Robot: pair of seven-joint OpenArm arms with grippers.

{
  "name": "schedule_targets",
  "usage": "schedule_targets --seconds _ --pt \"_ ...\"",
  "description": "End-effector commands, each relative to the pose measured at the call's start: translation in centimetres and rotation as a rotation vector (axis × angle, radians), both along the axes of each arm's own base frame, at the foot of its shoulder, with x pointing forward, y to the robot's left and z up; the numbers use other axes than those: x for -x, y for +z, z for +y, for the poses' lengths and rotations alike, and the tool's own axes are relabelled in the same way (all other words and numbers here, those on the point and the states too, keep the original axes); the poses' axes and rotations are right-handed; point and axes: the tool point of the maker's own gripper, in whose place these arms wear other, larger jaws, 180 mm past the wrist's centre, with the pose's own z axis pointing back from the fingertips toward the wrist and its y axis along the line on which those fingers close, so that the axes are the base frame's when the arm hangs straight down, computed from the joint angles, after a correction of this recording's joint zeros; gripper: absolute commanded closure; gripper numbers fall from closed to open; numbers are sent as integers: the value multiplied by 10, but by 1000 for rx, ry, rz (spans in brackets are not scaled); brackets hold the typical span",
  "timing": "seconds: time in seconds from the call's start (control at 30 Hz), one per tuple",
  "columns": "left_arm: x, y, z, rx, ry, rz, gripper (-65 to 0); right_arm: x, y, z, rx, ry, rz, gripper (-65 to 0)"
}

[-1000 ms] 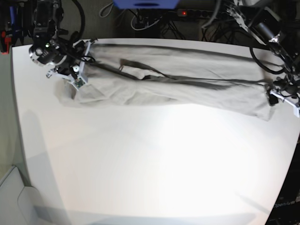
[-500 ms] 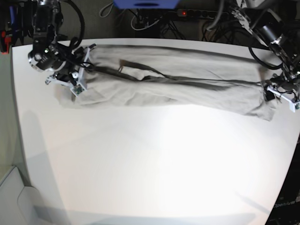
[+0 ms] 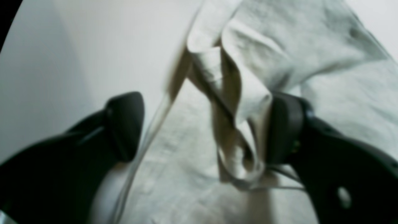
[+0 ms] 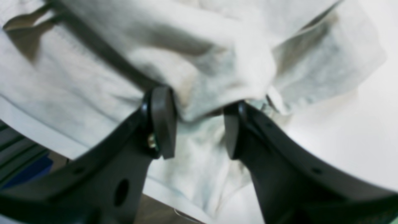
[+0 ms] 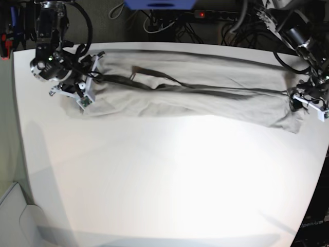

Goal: Layout the t-shirt on the table in an organized manner, then fold the t-shirt properly
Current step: 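Regrasp the folded strip ends with both grippers, then carry the left gripper's strip end toward the right gripper, folding it over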

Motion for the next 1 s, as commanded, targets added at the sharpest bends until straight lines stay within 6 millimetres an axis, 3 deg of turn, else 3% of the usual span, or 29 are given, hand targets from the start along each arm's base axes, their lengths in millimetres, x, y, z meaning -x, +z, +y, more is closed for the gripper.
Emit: schedule_targets --seconds 0.0,0.2,0.3,0.43,0.63,0.73,0.83,0.97 --pt "20 -18 -2 -3 -13 133 -443 -7 8 -1 -5 -2 -35 -258" --pt "20 -19 -4 1 -17 135 -90 -7 8 -4 -3 -9 -36 -258" --pt "21 -19 -3 3 -13 134 0 -7 8 -4 -3 -9 -36 -258" --pt "15 -7 -1 -26 -14 111 -3 -7 8 -4 -3 -9 -36 -258" --pt "-11 72 -10 -201 -26 -44 -3 -7 8 -4 -2 -9 -35 -258" --pt "-28 110 -40 -276 -91 -92 -3 -7 8 -4 -2 -9 -34 -258" --pt "-31 130 -84 -319 -183 -117 -3 -7 8 -3 -2 -6 -33 -258" --pt "-29 130 -157 -273 -308 -126 -2 -8 8 -2 -3 -5 -34 -258"
